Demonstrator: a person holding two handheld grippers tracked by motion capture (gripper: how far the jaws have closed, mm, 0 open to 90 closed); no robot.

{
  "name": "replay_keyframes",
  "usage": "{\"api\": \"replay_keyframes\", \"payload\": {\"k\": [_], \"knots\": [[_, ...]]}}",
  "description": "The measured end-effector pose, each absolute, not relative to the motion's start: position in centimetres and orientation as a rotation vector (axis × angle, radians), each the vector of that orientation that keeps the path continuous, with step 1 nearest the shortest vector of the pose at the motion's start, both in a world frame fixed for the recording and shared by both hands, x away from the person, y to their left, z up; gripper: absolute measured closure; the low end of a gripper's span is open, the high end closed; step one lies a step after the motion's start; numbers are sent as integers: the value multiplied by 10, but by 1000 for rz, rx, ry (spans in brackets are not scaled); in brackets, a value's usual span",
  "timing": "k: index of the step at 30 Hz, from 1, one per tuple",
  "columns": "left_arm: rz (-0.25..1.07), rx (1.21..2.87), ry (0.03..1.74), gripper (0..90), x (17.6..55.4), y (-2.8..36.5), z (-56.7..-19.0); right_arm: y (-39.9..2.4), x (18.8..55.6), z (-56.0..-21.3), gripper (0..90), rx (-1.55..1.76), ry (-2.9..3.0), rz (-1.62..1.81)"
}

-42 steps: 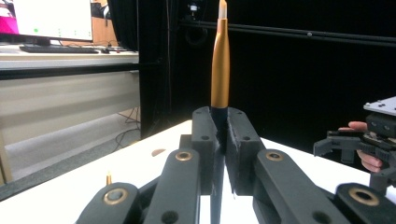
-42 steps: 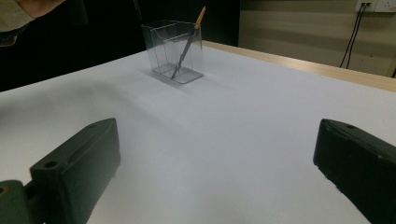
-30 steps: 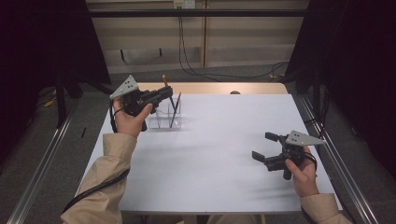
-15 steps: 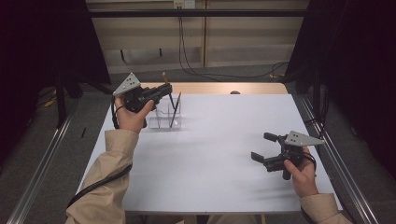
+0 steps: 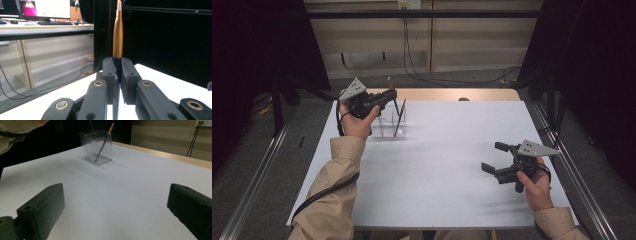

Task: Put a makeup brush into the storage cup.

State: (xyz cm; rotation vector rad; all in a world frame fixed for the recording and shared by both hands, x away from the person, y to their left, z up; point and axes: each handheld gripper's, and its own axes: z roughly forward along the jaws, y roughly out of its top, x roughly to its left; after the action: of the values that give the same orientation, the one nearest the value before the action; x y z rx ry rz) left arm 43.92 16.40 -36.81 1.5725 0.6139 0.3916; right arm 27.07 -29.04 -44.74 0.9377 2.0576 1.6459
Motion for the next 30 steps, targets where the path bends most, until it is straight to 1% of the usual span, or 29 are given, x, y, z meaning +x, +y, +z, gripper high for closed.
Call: {"api": "replay_keyframes", "payload": {"k": [30], "knots": [[438,1609,665,833,450,157,-387,-293,270,-447,9,939,2037,1652]]}}
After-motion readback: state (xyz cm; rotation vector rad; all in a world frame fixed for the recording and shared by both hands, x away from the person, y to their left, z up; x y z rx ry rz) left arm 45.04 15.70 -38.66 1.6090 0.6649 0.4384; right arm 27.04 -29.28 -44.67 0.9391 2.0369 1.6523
